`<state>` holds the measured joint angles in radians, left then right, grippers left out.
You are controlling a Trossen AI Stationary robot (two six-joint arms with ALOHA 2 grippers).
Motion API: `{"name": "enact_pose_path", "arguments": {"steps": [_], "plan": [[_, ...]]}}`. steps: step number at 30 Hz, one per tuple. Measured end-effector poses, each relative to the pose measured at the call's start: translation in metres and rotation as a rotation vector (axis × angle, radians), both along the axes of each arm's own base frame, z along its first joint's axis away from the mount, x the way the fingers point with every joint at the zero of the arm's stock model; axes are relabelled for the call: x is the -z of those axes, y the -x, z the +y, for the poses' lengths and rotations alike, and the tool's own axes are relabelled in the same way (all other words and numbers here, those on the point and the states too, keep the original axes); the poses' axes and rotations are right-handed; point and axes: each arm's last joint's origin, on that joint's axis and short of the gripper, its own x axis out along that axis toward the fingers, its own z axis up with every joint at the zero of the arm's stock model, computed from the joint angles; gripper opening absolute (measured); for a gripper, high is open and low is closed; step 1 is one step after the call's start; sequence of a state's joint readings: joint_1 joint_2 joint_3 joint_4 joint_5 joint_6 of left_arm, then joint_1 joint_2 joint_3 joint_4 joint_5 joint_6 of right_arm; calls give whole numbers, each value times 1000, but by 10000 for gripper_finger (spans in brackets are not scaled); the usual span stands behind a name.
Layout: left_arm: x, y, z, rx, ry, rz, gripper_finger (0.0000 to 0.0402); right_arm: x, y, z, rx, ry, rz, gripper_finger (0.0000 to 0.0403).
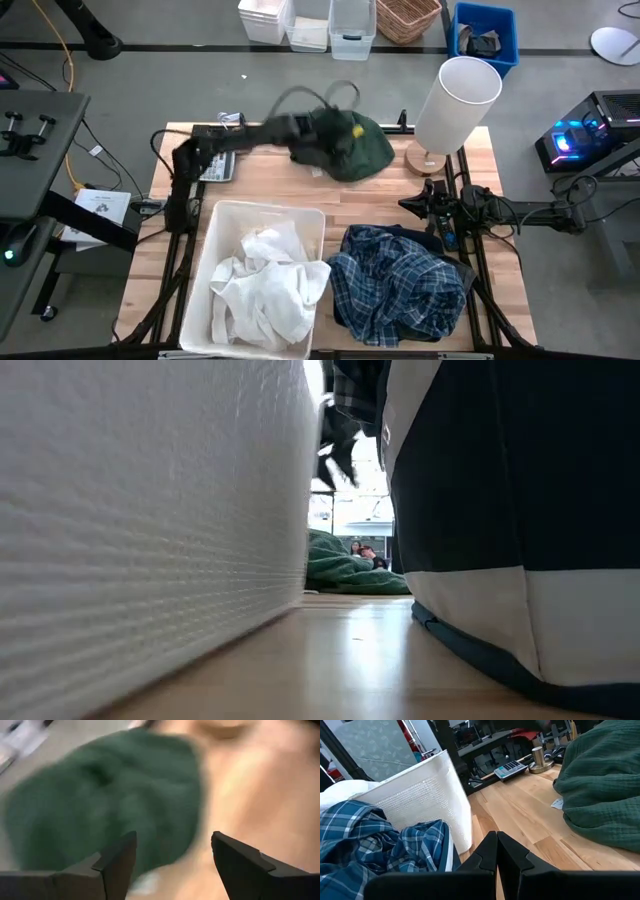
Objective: Sort clothes
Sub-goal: Put the green cloth into the blue laundry bin
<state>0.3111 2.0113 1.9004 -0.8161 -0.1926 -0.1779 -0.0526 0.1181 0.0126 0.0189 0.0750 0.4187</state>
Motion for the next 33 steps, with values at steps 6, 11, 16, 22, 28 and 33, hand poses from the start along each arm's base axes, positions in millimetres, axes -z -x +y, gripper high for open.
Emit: {"name": "enact_pose_path", "arguments": {"steps": [6,11,16,22,28,33], "plan": [[-5,7,34,-3,-15,-19,243,0,0,0,0,0,0,0],[0,-4,24,153,-40,-20,242,0,0,0,0,0,0,0],[-4,-25,-15,475,-231,-41,243,0,0,0,0,0,0,0],[46,-34,0,231,-173,-58,242,0,0,0,0,0,1,0],[92,-30,25,-13,-137,-43,243,0,0,0,0,0,1,0],[125,-30,38,-94,-124,36,243,0,0,0,0,0,0,0]]}}
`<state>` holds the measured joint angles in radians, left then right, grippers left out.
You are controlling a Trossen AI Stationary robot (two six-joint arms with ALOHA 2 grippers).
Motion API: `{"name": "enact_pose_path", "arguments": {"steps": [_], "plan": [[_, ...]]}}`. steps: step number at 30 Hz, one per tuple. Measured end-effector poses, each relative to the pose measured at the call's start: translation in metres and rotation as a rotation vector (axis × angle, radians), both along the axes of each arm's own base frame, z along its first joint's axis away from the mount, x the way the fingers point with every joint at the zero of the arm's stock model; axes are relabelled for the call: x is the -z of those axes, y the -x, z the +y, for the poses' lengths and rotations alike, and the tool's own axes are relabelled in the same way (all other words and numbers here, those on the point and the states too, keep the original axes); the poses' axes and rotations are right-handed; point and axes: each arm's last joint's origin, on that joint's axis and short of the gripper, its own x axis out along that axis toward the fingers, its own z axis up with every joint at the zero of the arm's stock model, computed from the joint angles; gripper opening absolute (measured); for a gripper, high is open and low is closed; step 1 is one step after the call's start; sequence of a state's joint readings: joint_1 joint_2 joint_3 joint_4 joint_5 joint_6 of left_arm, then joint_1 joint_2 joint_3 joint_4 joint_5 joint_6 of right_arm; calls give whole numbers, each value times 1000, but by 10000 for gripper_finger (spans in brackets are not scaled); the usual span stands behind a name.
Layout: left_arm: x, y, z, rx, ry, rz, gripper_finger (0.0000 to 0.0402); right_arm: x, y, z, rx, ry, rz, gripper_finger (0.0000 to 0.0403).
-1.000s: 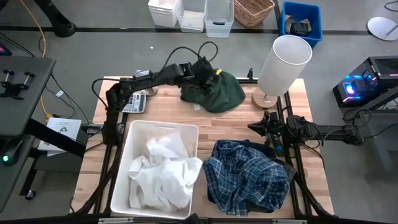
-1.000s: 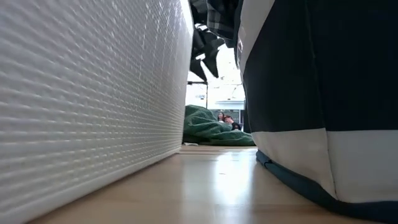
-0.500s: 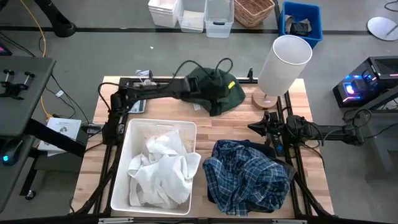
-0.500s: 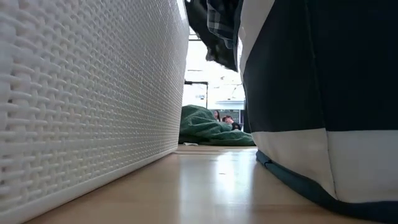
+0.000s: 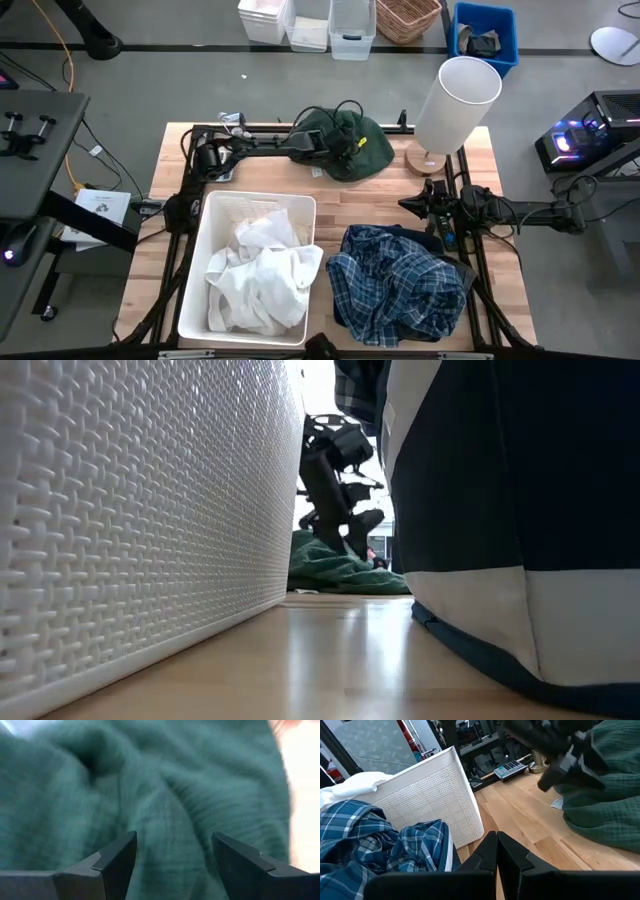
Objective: Sort clothes
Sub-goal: Put the green cloth into the blue laundry bin
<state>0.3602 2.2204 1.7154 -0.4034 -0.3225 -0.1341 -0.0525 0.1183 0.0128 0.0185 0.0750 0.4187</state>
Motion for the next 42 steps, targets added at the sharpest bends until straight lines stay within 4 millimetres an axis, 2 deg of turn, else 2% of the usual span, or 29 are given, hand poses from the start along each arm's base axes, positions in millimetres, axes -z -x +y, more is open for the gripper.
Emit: {"name": "enact_pose_path", "arguments": {"steps": [4,8,11,14,18,19,22,25,28,32,36,39,42], "plan": [[19,4,7,-53,0,82,243,0,0,0,0,0,0,0],[11,6,15,-31,45,97,242,0,0,0,0,0,0,0],[13,10,15,25,81,156,227,0,0,0,0,0,0,0],[20,14,13,74,71,242,169,0,0,0,0,0,0,0],[25,22,12,105,87,358,33,0,0,0,0,0,0,0],[23,23,14,120,130,356,18,0,0,0,0,0,0,0],[18,28,15,114,247,353,8,0,0,0,0,0,0,0],[10,25,5,148,300,328,5,0,0,0,0,0,0,0],[-23,16,-7,193,255,231,3,0,0,0,0,0,0,0],[-83,6,-13,219,128,12,2,0,0,0,0,0,1,0],[-146,5,-19,243,9,-193,1,0,0,0,0,0,2,0],[-198,10,-36,317,-78,-335,1,0,0,0,0,0,1,0],[-243,15,-65,433,-146,-464,1,0,0,0,0,0,1,0]]}}
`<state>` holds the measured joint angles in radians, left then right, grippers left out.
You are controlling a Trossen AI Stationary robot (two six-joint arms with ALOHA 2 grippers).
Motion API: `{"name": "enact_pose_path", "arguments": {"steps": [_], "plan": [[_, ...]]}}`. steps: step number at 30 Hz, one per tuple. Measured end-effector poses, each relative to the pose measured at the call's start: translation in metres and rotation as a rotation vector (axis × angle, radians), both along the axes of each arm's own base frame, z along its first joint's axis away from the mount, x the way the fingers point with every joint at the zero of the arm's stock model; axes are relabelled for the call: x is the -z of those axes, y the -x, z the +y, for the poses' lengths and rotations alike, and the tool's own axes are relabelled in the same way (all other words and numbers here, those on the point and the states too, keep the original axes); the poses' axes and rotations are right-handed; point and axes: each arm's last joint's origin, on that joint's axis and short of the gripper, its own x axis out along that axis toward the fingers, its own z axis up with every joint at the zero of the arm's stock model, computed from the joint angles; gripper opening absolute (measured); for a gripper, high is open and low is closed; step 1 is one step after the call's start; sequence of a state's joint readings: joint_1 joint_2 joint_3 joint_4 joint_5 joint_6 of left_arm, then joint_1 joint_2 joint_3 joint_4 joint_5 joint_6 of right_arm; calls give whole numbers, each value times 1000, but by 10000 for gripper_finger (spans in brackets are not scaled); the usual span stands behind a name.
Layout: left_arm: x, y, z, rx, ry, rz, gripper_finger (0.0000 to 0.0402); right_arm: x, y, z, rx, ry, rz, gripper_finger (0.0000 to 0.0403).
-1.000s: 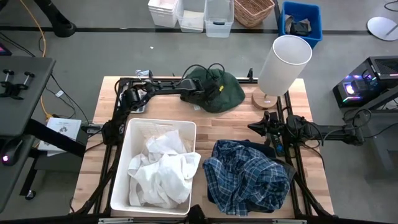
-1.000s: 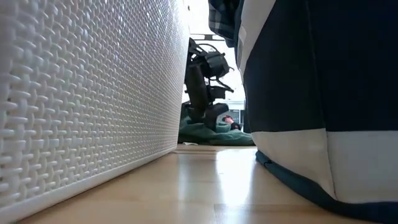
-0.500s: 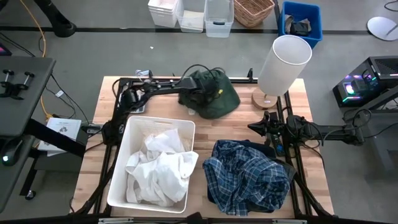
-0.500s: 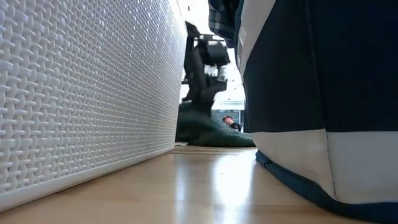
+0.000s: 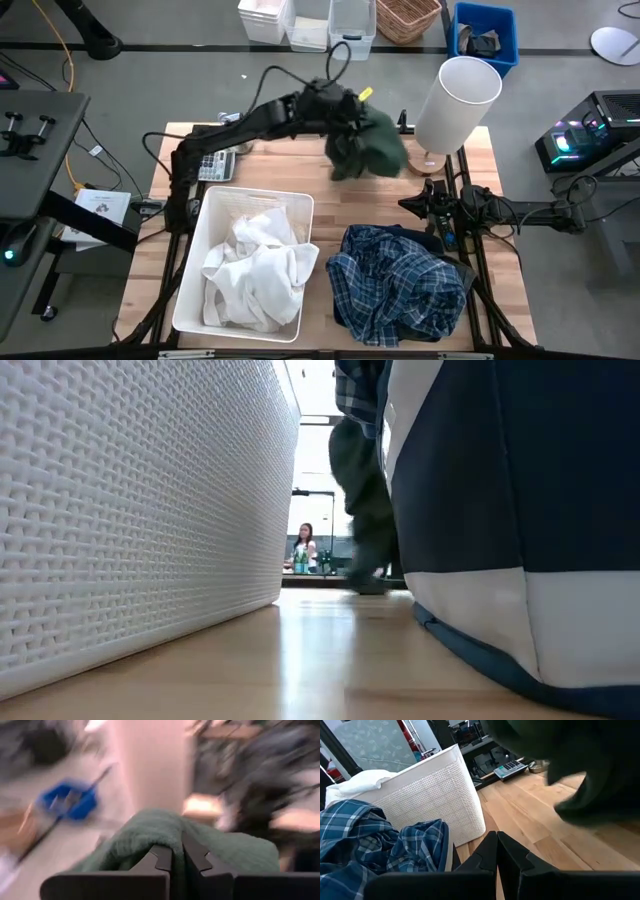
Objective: Sort clothes
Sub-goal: Put the green cloth into the blue laundry bin
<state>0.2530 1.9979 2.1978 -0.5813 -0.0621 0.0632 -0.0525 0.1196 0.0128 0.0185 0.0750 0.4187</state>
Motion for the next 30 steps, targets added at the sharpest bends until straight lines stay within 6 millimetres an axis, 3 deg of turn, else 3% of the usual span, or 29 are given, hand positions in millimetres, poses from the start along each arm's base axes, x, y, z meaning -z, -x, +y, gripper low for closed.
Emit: {"name": "enact_pose_path", "arguments": {"steps": [8,11,14,19,24,30], "plan": [[-101,32,-112,539,-39,-472,1,0,0,0,0,0,0,0],[-128,52,-145,759,-46,-637,0,0,0,0,0,0,0,0],[-142,66,-165,890,-29,-747,0,0,0,0,0,0,0,0],[-136,59,-178,943,76,-733,0,0,0,0,0,0,0,0],[-114,27,-184,889,160,-746,0,0,0,0,0,0,0,0],[-95,-5,-187,897,240,-904,0,0,0,0,0,0,0,0]]}}
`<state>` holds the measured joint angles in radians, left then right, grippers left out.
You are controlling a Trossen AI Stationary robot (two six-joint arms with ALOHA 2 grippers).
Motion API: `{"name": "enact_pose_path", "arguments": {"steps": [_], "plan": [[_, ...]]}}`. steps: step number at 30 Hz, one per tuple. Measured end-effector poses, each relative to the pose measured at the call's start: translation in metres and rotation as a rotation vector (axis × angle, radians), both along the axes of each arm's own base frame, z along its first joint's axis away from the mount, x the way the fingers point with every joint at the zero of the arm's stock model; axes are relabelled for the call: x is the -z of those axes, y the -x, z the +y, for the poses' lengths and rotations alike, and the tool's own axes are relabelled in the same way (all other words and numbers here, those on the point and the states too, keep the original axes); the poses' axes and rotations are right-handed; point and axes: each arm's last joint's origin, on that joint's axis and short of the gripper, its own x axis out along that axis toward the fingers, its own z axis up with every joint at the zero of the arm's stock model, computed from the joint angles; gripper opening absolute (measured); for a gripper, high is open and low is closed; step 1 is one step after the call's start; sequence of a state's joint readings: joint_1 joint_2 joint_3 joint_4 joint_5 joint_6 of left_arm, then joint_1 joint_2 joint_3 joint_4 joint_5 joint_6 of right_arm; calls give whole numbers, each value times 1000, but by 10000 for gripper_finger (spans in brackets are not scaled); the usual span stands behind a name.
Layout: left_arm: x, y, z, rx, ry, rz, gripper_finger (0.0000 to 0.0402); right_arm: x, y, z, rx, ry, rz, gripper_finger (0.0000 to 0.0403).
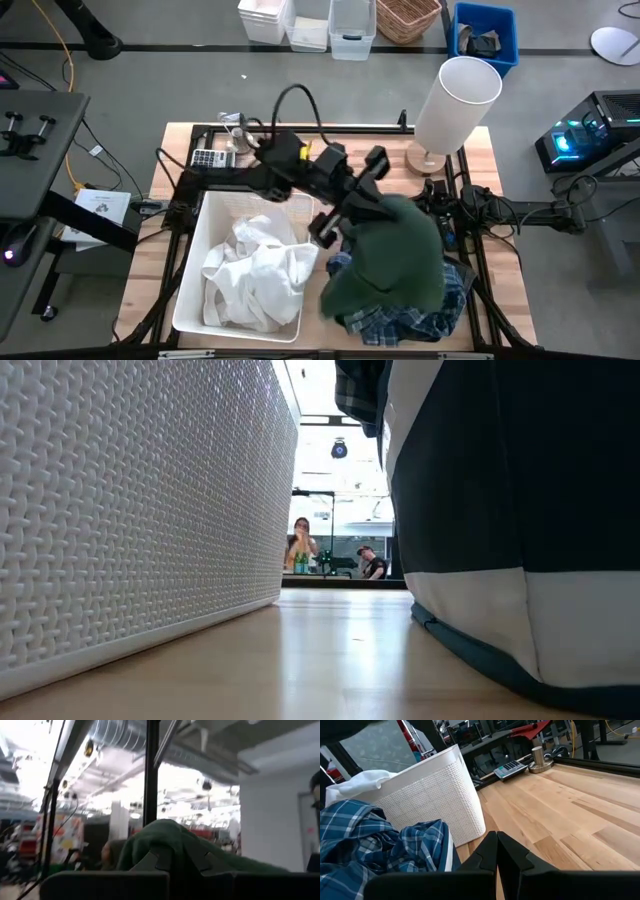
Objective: Sort clothes
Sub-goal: Put the green cloth into the blue laundry bin
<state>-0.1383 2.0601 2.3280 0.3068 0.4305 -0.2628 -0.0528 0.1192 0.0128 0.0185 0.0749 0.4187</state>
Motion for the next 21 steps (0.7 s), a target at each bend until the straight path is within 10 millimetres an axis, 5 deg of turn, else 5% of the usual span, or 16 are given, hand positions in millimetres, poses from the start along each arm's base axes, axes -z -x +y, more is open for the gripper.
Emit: {"name": "enact_pose_path", "arguments": {"steps": [10,21], "plan": [[37,-34,-9,107,97,28,0,0,0,0,0,0,0,0],[177,-114,-30,145,233,510,0,0,0,0,0,0,-1,0]]}}
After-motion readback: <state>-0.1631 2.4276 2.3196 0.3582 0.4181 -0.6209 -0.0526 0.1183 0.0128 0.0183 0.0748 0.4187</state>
